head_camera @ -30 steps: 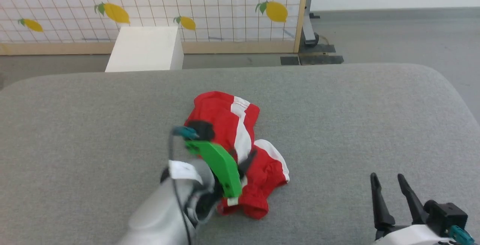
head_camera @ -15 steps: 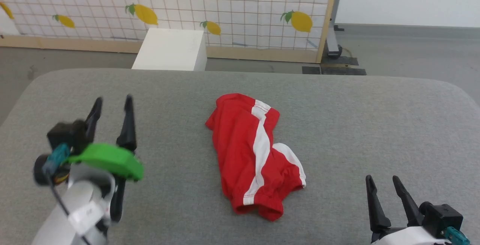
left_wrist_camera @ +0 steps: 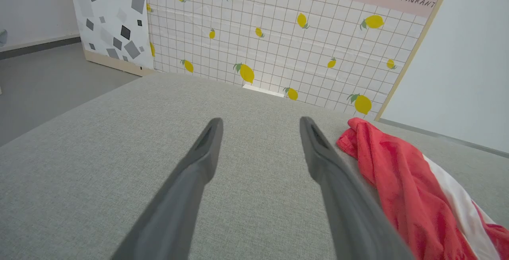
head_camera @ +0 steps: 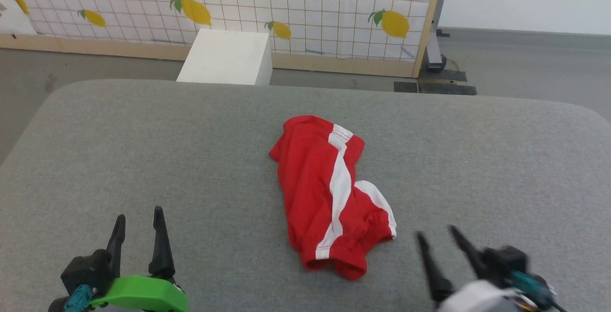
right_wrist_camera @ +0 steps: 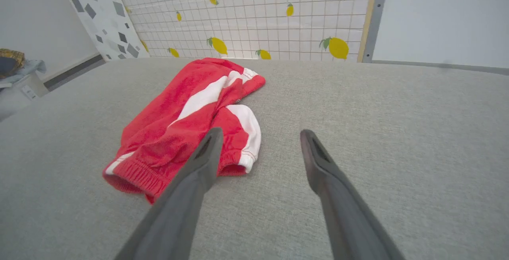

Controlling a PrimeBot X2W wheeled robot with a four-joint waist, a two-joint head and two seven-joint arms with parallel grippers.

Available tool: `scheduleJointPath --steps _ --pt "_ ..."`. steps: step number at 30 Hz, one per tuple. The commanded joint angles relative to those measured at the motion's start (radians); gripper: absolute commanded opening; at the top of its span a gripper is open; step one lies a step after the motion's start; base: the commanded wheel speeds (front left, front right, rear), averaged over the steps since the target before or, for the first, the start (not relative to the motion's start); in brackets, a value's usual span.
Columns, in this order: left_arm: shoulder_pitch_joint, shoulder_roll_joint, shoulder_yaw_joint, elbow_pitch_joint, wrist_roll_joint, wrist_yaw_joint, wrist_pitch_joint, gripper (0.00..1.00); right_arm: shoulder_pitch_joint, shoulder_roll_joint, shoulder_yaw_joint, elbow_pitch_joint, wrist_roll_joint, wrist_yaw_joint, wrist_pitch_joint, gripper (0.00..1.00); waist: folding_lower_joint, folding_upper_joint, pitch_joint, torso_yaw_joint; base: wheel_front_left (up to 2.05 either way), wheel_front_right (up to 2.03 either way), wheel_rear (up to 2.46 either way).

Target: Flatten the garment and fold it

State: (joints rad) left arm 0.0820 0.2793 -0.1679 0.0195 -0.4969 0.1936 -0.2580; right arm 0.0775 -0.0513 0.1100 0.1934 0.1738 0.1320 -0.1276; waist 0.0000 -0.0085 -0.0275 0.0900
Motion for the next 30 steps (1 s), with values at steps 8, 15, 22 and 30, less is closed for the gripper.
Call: scheduleJointPath --steps 8,15,22,30 --pt "0.02 -0.032 0.045 -0.008 0.059 -0.05 -0.004 1.0 -0.14 0.001 0.303 -0.044 -0.061 -0.001 0.281 1.0 0.0 0.0085 0.026 0.018 0.0 0.0 0.0" --pt "0.005 -0.068 0.07 -0.015 0.087 -0.085 -0.004 1.0 -0.247 0.001 0.41 0.088 -0.096 -0.001 0.42 1.0 0.0 0.0085 0.067 0.059 0.0 0.0 0.0" --pt "-0.014 -0.097 0.094 -0.002 0.11 -0.118 -0.004 1.0 -0.314 0.001 0.397 0.191 -0.124 -0.001 0.448 1.0 0.0 0.0085 0.096 0.088 0.0 0.0 0.0" --pt "-0.007 -0.122 0.128 0.015 0.134 -0.14 -0.004 1.0 -0.333 0.001 0.348 0.195 -0.048 -0.001 0.389 0.0 0.0 0.0085 0.071 0.08 0.0 0.0 0.0"
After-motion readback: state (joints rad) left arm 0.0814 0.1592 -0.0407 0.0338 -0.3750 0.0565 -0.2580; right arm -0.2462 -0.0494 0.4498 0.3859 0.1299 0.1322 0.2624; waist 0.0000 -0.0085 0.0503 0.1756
